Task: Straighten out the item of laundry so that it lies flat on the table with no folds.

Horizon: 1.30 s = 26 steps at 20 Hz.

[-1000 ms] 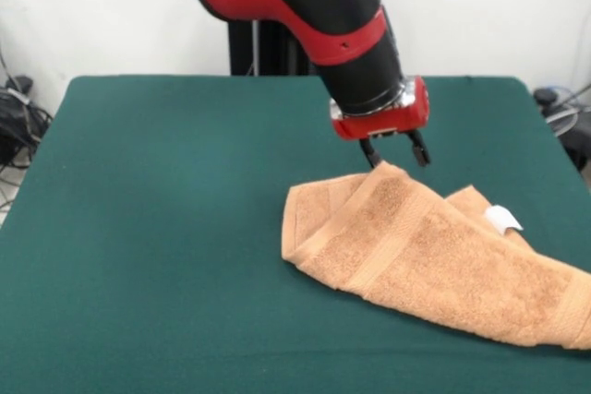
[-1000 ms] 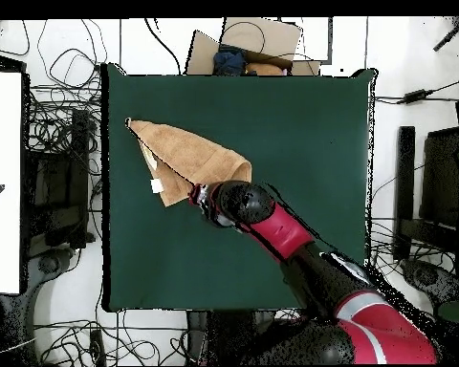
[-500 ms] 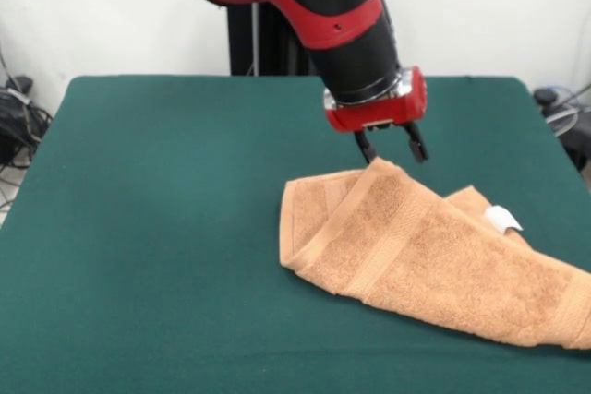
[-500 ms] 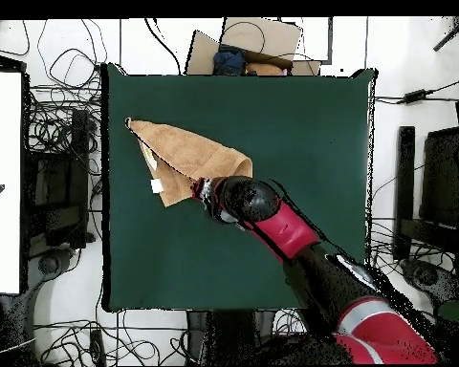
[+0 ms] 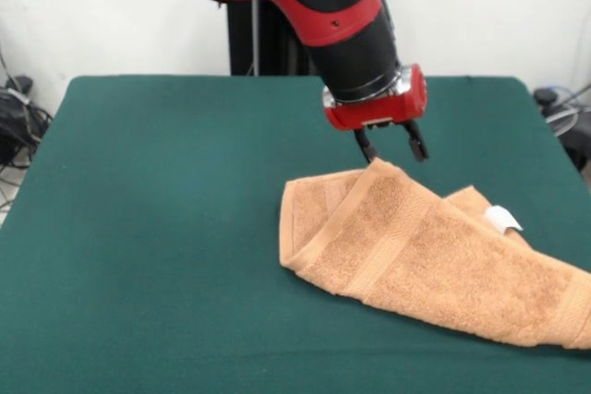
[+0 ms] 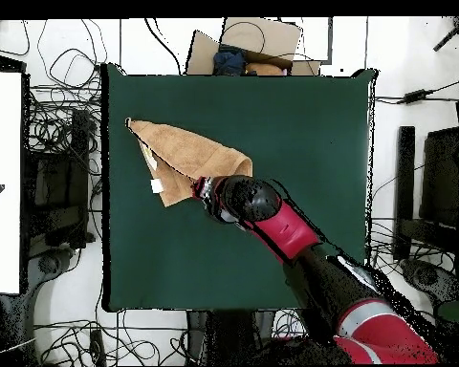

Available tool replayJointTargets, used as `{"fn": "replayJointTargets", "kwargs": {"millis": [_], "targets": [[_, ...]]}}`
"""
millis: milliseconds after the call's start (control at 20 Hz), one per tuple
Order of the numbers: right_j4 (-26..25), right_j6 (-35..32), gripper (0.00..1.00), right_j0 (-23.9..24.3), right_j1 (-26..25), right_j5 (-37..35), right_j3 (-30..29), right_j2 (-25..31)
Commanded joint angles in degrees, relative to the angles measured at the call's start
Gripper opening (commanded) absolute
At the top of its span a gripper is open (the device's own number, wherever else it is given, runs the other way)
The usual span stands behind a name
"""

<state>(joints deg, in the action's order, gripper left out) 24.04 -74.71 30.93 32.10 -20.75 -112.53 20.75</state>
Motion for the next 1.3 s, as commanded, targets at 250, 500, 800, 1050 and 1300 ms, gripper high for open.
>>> {"fn": "replayJointTargets", "kwargs": {"millis": [250, 500, 800, 1050, 1300], "targets": [[4.3, -14.6, 1.00, -0.4, -1.6, -0.4, 0.8, 3.2], [4.2, -13.9, 1.00, -0.1, -2.8, 2.0, 1.0, 3.9], [4.1, -13.6, 1.00, 0.9, -3.3, 4.1, 1.1, 5.6], [4.1, -13.9, 1.00, 0.8, -3.1, 3.6, 1.5, 5.6], [4.4, -13.8, 1.00, 1.5, -3.2, 4.1, 1.7, 6.6]]}}
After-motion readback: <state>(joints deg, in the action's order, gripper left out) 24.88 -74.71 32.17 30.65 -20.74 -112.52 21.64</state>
